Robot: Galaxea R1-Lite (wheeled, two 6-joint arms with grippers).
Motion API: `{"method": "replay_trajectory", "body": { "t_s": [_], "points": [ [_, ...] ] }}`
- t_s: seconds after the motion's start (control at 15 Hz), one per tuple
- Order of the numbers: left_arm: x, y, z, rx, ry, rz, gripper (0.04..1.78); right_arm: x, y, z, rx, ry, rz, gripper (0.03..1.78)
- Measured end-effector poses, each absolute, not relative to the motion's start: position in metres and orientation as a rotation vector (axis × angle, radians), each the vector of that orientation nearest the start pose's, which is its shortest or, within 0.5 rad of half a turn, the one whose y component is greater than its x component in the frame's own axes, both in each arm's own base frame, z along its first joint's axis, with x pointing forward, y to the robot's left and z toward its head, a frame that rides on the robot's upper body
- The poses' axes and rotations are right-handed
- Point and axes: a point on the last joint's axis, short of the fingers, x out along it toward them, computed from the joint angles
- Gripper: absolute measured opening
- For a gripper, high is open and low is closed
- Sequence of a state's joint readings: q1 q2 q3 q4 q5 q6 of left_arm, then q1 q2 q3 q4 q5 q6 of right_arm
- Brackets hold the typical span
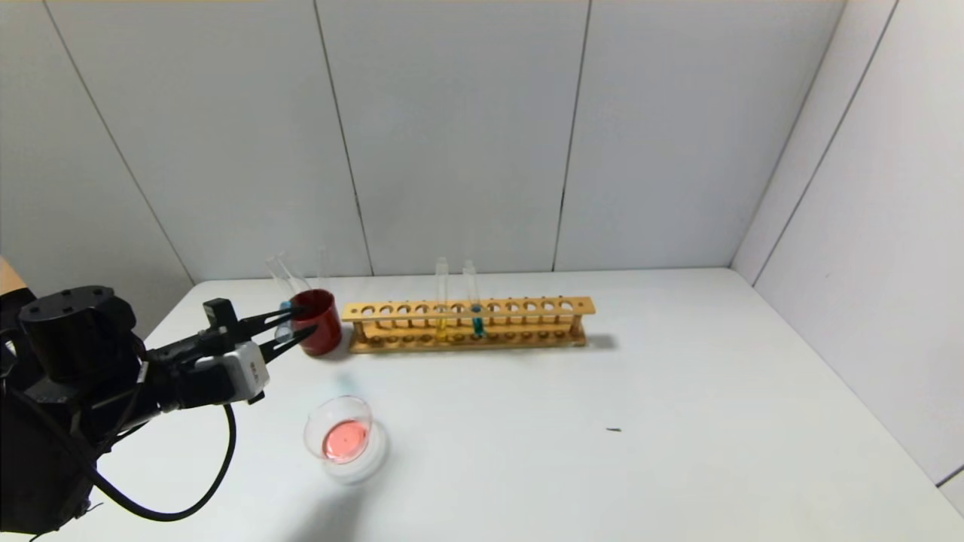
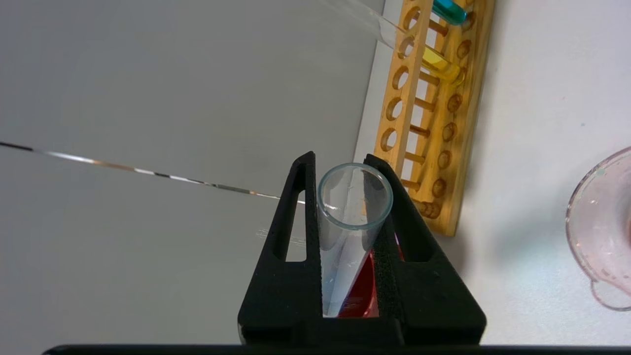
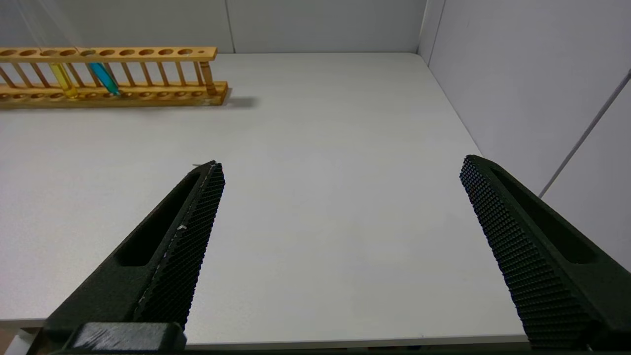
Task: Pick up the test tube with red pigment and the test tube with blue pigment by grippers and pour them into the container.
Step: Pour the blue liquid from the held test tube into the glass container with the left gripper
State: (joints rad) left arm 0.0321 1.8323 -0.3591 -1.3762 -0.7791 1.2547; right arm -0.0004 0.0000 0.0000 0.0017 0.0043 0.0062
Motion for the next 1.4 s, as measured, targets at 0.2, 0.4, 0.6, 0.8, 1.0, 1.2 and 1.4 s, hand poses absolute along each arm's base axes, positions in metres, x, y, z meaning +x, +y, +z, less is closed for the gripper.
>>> {"method": "replay_trajectory", "body": {
  "t_s": [0.2, 0.4, 0.6, 0.8, 1.0, 1.2, 1.4],
  "points": [
    [0.267, -0.011, 0.11, 1.237, -0.418, -0.711, 0.34, -0.023, 0.0, 0.075, 0.006, 0.002, 0.004, 1.75],
    [0.267, -0.012, 0.107, 1.284, -0.427, -0.725, 0.34, -0.023, 0.0, 0.075, 0.006, 0.002, 0.004, 1.75],
    [0.27, -0.012, 0.107, 1.314, -0.473, -0.745, 0.34, -0.023, 0.0, 0.075, 0.006, 0.001, 0.004, 1.75],
    [0.272, -0.011, 0.106, 1.361, -0.503, -0.744, 0.34, -0.023, 0.0, 0.075, 0.006, 0.002, 0.004, 1.75],
    [0.274, -0.007, 0.1, 1.404, -0.516, -0.749, 0.34, -0.023, 0.0, 0.075, 0.006, 0.002, 0.004, 1.75],
    [0.28, 0.0, 0.09, 1.455, -0.508, -0.739, 0.34, -0.023, 0.0, 0.075, 0.006, 0.002, 0.004, 1.75],
    [0.282, 0.0, 0.085, 1.497, -0.52, -0.742, 0.34, -0.023, 0.0, 0.075, 0.006, 0.001, 0.004, 1.75]
  ]
}}
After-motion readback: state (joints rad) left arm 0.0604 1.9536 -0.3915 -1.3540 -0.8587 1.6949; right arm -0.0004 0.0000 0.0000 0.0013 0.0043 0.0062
